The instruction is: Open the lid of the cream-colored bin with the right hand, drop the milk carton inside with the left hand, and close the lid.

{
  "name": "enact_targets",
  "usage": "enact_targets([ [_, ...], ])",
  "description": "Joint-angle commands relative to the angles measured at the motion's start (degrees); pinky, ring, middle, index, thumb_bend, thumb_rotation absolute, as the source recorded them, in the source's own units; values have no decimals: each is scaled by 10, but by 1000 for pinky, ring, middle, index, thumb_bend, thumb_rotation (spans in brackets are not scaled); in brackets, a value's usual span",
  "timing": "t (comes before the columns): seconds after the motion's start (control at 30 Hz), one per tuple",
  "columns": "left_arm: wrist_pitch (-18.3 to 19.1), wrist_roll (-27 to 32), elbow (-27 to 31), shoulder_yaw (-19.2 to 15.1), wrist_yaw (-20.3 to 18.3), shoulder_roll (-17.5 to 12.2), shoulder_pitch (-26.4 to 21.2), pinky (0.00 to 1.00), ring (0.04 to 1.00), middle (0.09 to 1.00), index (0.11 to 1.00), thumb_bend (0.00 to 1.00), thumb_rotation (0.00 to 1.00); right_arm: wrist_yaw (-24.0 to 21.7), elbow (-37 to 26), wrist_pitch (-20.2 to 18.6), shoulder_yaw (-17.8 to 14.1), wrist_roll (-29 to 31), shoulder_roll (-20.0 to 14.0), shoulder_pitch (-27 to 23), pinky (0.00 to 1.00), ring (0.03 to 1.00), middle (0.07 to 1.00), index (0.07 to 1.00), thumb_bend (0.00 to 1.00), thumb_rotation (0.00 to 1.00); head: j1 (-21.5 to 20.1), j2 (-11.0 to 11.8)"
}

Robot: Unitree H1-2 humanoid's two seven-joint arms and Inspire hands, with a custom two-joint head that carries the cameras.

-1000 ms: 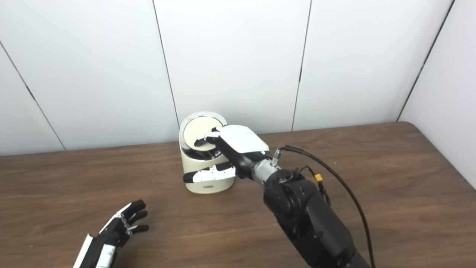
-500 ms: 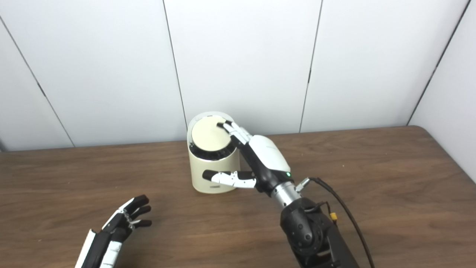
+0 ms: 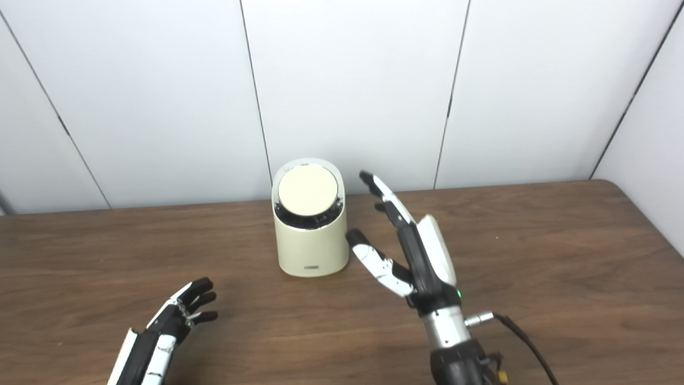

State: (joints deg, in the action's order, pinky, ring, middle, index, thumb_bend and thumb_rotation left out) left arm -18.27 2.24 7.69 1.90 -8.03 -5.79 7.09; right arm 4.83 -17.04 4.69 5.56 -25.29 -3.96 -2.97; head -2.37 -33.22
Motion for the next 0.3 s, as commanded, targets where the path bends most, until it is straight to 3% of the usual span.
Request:
enact_targets([
  [0.0, -18, 13, -6, 0, 2, 5, 13, 794, 861, 884, 889, 275, 894, 2, -36, 7, -3, 8, 7, -6, 661, 795, 835, 820, 198, 514, -1, 0],
  [0.13, -14, 13, 3, -5, 9, 10, 19, 799, 862, 884, 885, 226, 880, 2, -36, -2, -3, 7, 14, 49, 668, 798, 828, 816, 175, 406, 3, -6],
  [0.27, -4, -7, 17, -12, 20, 14, 26, 801, 859, 882, 881, 208, 890, 1, -39, -4, -9, 7, 15, 81, 648, 774, 807, 803, 160, 364, 4, -11],
])
